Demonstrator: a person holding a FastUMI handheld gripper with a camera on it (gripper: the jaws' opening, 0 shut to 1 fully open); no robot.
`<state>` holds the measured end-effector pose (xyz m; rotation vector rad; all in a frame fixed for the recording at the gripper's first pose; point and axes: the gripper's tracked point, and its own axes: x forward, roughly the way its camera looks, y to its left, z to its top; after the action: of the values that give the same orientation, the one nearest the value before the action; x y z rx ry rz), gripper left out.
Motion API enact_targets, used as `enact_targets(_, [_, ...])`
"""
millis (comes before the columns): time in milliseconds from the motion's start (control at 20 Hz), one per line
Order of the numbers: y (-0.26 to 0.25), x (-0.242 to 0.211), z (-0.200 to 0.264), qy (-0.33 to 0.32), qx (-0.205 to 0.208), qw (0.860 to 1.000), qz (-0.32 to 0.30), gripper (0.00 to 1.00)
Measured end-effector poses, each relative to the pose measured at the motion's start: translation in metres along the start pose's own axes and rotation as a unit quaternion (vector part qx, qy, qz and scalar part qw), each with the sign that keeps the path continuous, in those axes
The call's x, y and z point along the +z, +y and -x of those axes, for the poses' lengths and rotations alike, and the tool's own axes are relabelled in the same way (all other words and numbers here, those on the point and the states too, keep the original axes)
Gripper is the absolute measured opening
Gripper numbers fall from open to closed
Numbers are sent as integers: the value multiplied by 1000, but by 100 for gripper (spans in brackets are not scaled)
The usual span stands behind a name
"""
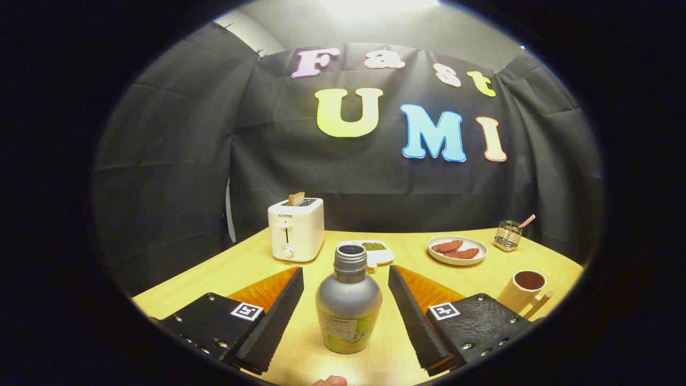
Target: Take the bottle from table, then pour the juice into the cup, finally place the bottle on the coaster
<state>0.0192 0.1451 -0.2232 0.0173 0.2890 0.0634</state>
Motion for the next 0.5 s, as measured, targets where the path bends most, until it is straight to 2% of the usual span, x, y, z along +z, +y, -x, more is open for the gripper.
enact_targets(500, [0, -54, -14, 67, -27, 997, -14, 97])
